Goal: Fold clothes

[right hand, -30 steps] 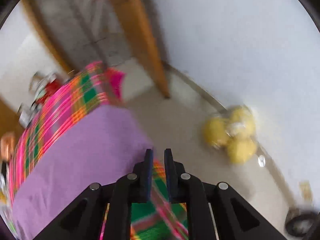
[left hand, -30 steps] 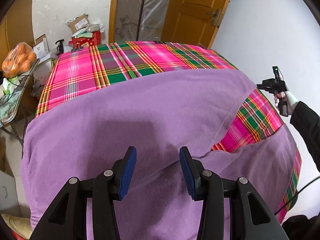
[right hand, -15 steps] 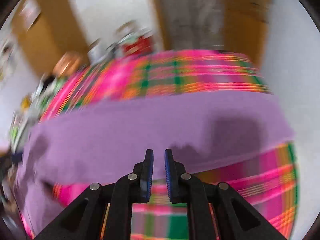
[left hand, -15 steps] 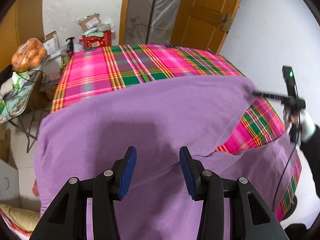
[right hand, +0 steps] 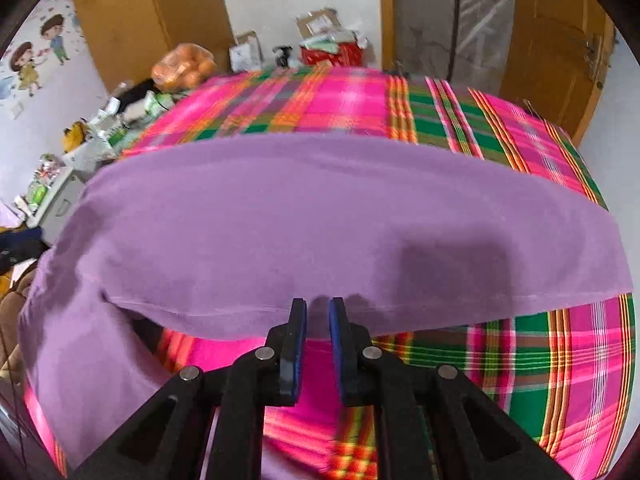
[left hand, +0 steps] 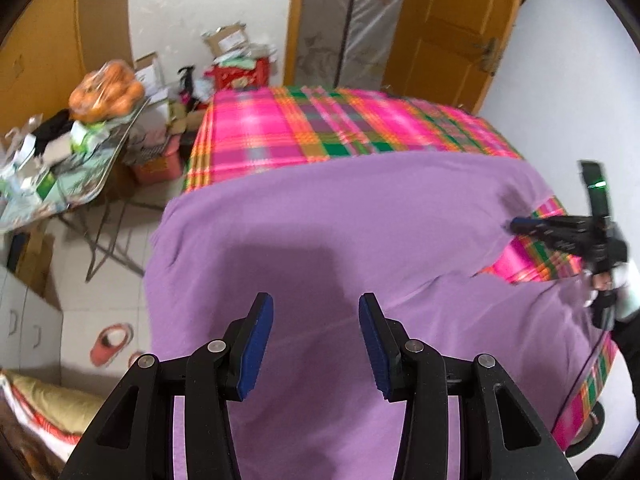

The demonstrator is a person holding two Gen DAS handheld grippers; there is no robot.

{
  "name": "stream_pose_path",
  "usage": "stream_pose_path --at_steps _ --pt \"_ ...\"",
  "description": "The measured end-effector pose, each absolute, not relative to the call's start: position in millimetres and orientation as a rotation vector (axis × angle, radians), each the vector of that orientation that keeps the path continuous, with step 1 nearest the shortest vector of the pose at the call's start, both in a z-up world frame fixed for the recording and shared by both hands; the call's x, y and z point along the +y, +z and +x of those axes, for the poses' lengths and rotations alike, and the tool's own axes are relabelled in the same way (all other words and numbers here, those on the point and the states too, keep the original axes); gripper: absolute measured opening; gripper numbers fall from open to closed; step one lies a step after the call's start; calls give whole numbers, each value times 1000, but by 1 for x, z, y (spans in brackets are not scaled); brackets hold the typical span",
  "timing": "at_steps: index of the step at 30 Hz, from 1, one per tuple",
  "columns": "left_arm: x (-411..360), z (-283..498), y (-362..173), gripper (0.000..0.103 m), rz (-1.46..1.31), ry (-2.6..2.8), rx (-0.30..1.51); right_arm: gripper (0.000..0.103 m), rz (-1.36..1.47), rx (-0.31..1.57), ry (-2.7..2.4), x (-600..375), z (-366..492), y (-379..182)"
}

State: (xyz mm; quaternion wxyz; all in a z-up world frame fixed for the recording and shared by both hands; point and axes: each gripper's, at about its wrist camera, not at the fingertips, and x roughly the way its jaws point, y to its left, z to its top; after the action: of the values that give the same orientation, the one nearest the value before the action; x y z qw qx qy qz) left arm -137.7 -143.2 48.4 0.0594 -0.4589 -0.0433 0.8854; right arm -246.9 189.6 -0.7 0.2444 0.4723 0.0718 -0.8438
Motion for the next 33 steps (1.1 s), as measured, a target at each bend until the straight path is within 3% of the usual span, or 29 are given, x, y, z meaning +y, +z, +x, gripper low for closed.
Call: stream_pose_path --at_steps 10,15,19,20,21,25,28,30,33 --pt "-139 -130 25 47 -1499 2594 -42 13 1171 173 -2099 112 -188 14" --pt "-133 -129 5 47 -1573 2533 21 13 1077 73 -1990 99 -164 24" --pt "-129 -131 0 47 -1575 2530 54 13 1194 158 -2029 85 -174 -1" --pt "-128 -131 0 47 -1573 2529 56 12 1238 124 -2063 93 -184 -7" --pt "-128 -129 0 47 -1572 2528 60 0 1291 55 -2098 104 -196 -13" --pt "-132 -126 3 47 -1563 2528 45 5 1278 -120 -2161 130 -203 -4" --pt "-139 -127 13 47 -1527 2567 3 5 1190 -132 -2170 123 -196 12" --pt "-143 -129 20 47 -1505 2605 -18 14 1170 -127 -2182 115 -199 12" --pt "-149 -128 16 47 -1530 2636 15 15 1214 -54 -2195 99 -210 -8"
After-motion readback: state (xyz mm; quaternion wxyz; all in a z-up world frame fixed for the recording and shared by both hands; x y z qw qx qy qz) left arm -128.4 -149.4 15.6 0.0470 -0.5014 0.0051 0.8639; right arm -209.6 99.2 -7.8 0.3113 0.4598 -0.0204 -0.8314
